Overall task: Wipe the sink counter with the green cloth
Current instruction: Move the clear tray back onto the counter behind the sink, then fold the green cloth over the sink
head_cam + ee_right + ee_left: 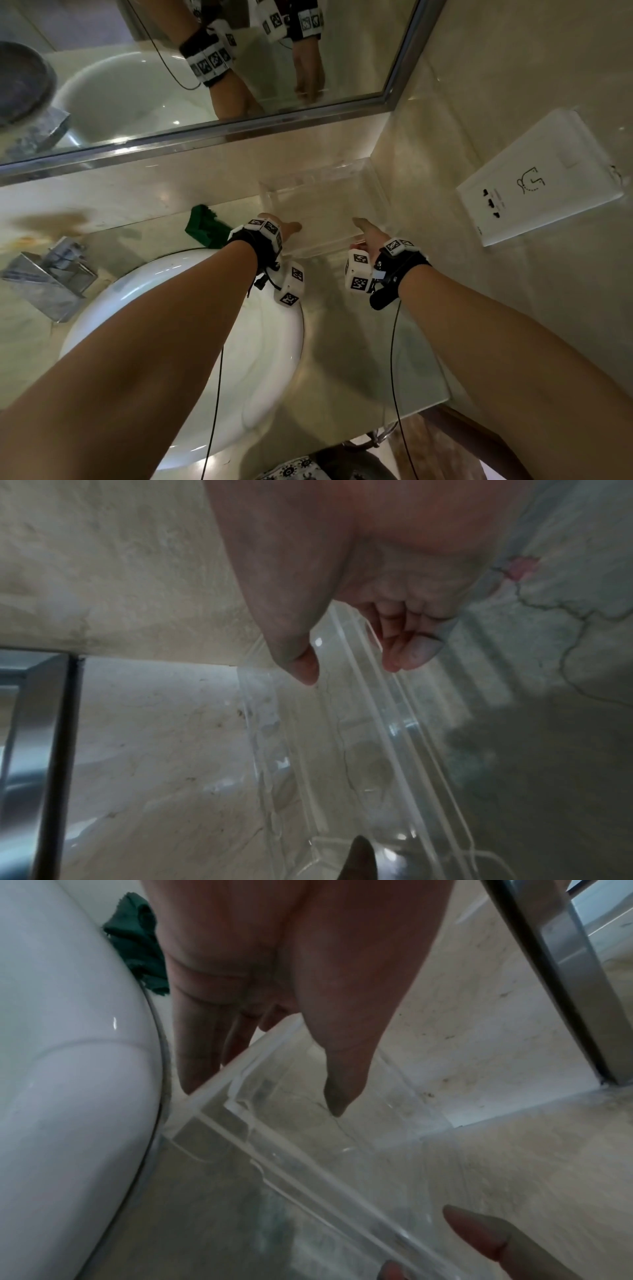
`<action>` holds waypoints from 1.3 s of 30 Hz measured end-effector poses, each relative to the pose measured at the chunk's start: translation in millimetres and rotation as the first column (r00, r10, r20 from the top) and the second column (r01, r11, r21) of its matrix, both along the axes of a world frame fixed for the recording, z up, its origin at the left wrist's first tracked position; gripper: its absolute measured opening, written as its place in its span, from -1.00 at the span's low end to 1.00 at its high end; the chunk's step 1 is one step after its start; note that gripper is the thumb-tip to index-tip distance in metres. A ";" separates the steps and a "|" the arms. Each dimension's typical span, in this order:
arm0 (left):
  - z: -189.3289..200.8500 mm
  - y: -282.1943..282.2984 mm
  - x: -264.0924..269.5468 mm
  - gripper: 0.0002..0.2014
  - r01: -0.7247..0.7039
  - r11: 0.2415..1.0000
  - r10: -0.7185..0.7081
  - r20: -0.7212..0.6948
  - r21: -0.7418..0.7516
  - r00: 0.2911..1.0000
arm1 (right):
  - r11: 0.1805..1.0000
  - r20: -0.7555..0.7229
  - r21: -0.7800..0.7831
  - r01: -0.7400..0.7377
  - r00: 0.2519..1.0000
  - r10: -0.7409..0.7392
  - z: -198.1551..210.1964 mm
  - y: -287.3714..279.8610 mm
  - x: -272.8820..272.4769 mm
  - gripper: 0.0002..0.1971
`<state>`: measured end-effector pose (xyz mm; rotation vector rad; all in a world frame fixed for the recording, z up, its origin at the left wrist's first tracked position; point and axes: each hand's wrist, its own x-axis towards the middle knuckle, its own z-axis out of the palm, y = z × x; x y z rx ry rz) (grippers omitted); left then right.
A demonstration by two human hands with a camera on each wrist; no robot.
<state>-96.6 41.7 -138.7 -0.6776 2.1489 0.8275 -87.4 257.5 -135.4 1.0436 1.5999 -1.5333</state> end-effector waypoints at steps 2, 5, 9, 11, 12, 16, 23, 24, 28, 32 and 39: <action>-21.6 -4.8 -5.5 0.16 -0.060 0.998 0.060 0.012 0.006 0.998 | 1.000 0.026 0.008 0.013 1.000 -0.013 0.3 -0.8 -1.5 -0.59; -13.2 0.5 -1.6 0.52 -0.005 1.000 0.006 0.023 -0.023 1.000 | 0.998 0.044 0.025 0.051 0.998 -0.052 -1.7 0.4 -4.0 -0.65; -2.8 4.4 5.8 0.49 0.064 0.997 -0.063 0.013 -0.047 0.998 | 0.991 0.032 0.130 0.025 0.999 -0.030 -3.2 6.7 -11.4 -0.61; -1.9 6.1 7.4 0.53 0.110 0.993 -0.110 0.015 -0.046 0.994 | 0.981 0.003 0.192 -0.006 1.000 0.006 -2.6 13.3 -16.7 -0.59; -3.4 6.8 7.6 0.56 0.124 0.991 -0.123 0.022 -0.048 0.992 | 0.981 -0.002 0.193 -0.008 1.000 0.009 -0.7 16.4 -17.9 -0.57; -8.7 8.2 7.1 0.62 0.095 0.993 -0.094 0.014 -0.071 0.995 | 0.992 -0.071 0.124 -0.026 0.997 0.035 -2.4 23.3 -20.9 -0.86; -8.2 8.1 9.0 0.57 0.050 0.997 -0.052 -0.045 -0.055 0.998 | 0.968 -0.039 0.246 -0.038 0.998 0.049 -11.7 22.2 -20.6 -0.64; -7.3 8.1 9.2 0.56 0.053 0.997 -0.056 -0.045 -0.056 0.997 | 0.965 -0.037 0.260 -0.025 0.999 0.036 -10.5 22.4 -18.0 -0.65; 5.3 7.8 12.6 0.44 0.086 0.993 -0.091 -0.053 -0.077 0.994 | 0.814 0.004 0.460 -0.355 0.917 0.398 4.2 20.4 -6.2 -0.63; 19.9 0.9 30.1 0.08 0.213 0.959 -0.239 -0.127 -0.185 0.963 | 0.365 0.091 0.712 -0.600 0.594 0.799 28.0 2.5 15.0 -0.47; 64.0 -21.0 69.9 -0.16 0.240 0.942 -0.311 -0.341 -0.235 0.887 | 0.290 -0.013 0.736 -0.612 0.415 0.910 69.0 -36.2 38.0 -0.67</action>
